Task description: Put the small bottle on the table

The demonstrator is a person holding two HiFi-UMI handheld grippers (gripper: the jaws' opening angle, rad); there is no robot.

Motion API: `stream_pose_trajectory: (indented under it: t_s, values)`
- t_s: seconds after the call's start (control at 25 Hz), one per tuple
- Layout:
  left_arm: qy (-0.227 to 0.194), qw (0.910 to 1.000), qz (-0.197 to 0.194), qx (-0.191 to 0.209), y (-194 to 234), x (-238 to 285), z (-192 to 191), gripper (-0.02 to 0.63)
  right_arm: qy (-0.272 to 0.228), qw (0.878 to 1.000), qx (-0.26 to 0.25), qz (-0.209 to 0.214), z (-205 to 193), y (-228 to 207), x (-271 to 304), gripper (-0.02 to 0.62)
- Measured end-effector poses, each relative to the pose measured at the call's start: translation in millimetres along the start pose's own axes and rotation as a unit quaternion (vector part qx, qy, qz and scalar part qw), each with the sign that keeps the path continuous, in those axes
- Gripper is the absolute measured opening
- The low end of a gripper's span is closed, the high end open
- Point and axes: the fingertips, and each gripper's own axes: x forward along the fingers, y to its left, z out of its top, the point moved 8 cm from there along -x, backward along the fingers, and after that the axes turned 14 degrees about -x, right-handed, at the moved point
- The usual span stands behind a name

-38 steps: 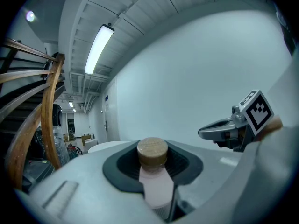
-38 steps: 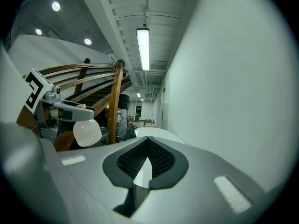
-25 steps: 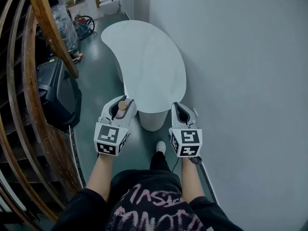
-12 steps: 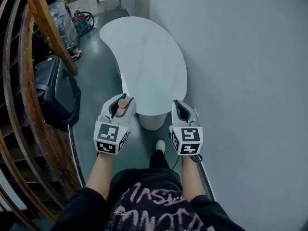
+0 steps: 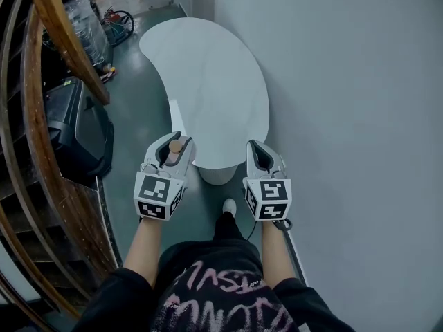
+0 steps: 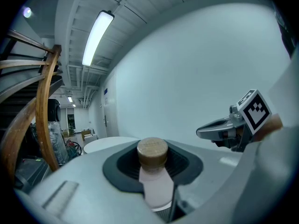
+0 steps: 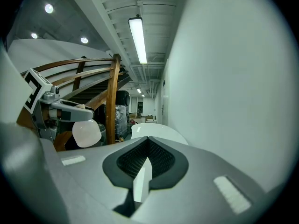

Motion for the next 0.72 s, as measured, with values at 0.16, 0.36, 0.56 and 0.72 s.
stream_pose_trajectory:
  t_s: [0.16, 0.36, 0.56, 0.72]
  values:
    - [0.005, 1.0, 0.0, -0.005, 5, 15, -1, 0.115, 0.007, 1.0, 0.003, 0.003, -4, -6, 13, 0.012]
    - [0.014, 0.9999, 0.002, -0.009, 12, 31, -4, 0.115, 0.015, 1.0, 0.008, 0.006, -9, -12, 29, 0.012]
    - [0.022, 0.9997, 0.003, -0.014, 22, 46, -6, 0.115, 0.022, 1.0, 0.011, 0.01, -12, -17, 47, 0.012]
    - [0.026, 0.9995, 0.007, -0.018, 27, 62, -6, 0.115, 0.025, 0.999, 0.013, 0.017, -15, -24, 63, 0.012]
